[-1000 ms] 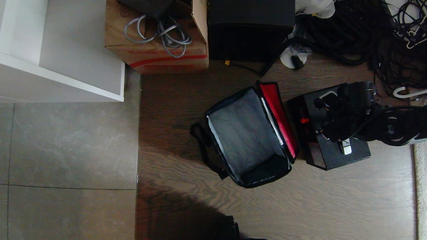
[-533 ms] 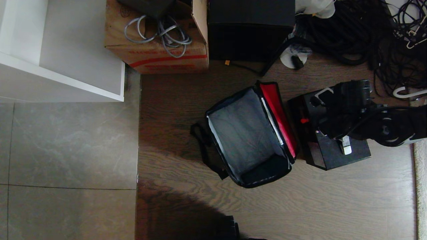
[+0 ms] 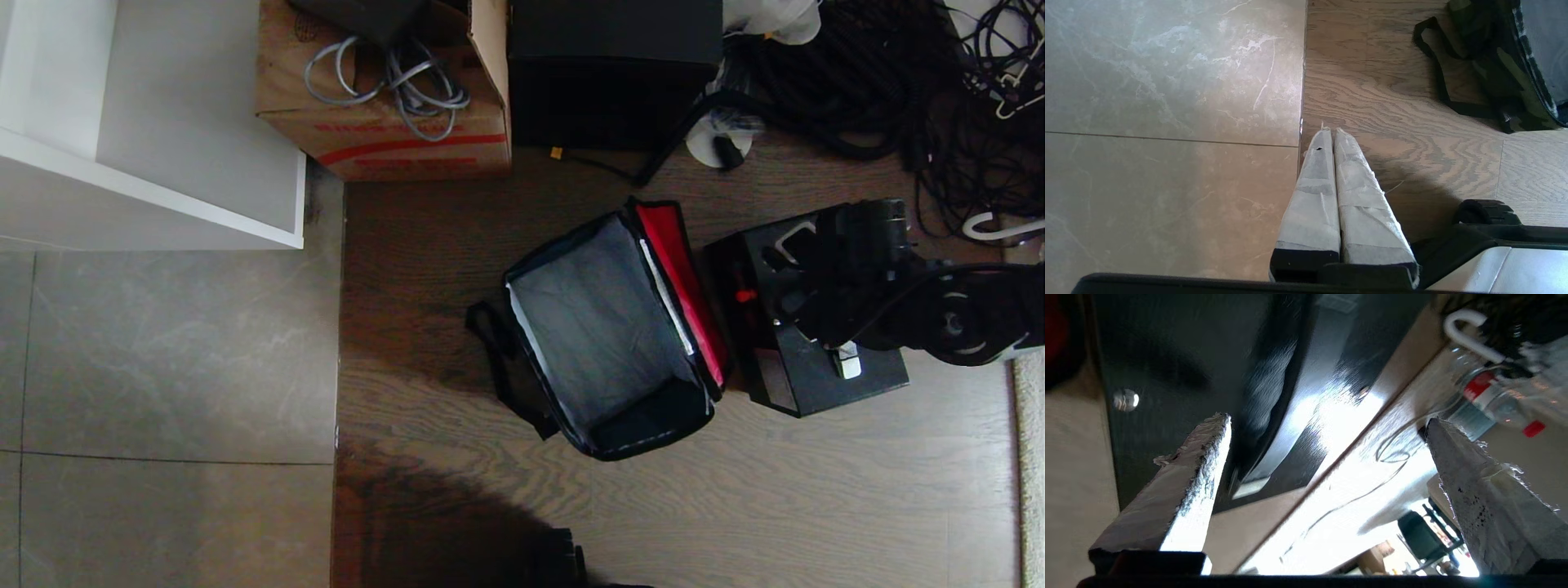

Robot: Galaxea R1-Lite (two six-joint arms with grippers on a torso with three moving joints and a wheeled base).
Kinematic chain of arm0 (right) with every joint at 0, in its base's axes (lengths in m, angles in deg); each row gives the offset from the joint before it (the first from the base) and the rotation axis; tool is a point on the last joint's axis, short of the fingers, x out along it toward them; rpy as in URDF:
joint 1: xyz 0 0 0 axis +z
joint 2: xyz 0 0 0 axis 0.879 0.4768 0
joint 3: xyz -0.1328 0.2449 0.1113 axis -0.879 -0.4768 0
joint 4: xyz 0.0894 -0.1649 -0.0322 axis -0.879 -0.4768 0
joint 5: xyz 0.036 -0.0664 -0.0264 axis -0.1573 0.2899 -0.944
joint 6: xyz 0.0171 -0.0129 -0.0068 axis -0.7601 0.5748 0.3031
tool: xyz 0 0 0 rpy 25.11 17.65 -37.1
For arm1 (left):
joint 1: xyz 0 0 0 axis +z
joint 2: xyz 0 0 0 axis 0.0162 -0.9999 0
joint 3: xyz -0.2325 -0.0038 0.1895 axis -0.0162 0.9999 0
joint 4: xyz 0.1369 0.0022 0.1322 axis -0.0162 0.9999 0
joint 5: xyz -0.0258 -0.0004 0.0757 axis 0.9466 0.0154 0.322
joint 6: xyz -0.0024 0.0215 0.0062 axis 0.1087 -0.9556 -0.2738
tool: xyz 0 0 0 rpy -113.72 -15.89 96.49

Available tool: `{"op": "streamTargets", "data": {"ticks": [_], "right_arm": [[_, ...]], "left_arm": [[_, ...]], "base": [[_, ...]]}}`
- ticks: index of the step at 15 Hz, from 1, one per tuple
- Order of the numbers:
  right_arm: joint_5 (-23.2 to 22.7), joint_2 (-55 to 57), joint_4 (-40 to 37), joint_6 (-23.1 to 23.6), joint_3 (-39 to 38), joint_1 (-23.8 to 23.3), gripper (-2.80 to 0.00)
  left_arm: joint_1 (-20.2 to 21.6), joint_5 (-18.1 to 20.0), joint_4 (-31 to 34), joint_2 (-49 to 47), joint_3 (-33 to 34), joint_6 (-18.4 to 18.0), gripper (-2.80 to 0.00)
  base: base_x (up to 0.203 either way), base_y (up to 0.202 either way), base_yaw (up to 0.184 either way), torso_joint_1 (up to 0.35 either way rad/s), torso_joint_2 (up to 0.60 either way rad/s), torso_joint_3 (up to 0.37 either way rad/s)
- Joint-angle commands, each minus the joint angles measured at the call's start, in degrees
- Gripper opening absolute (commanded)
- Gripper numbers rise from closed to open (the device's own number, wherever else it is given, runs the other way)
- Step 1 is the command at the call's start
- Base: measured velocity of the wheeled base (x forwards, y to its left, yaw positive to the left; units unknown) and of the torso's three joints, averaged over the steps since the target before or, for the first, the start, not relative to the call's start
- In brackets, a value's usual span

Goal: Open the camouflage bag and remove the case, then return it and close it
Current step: Grip the handle again

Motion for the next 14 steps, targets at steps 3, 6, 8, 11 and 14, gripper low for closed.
{"op": "streamTargets", "data": {"ticks": [3, 6, 8, 11, 14], "right_arm": [[3.05, 2.66, 4.03, 0.2, 1.04, 0.1, 0.0], [4.19, 4.98, 6.03, 0.3, 1.43, 0.1, 0.0], [6.12, 6.87, 6.75, 0.34, 3.39, -0.07, 0.0], [8.25, 8.73, 7.1, 0.64, 4.41, -0.91, 0.0], [10.87, 9.9, 7.12, 0.68, 6.14, -2.82, 0.0]], "left_arm": [[0.0, 0.0, -0.01, -0.06, 0.0, 0.0, -2.8], [0.0, 0.0, -0.01, -0.04, 0.0, 0.0, -2.8], [0.0, 0.0, -0.01, -0.06, 0.0, 0.0, -2.8], [0.0, 0.0, -0.01, -0.06, 0.0, 0.0, -2.8], [0.0, 0.0, -0.01, -0.06, 0.0, 0.0, -2.8]], "base": [[0.0, 0.0, 0.0, 0.0, 0.0, 0.0], [0.0, 0.0, 0.0, 0.0, 0.0, 0.0], [0.0, 0.0, 0.0, 0.0, 0.0, 0.0], [0.0, 0.0, 0.0, 0.0, 0.0, 0.0], [0.0, 0.0, 0.0, 0.0, 0.0, 0.0]]}}
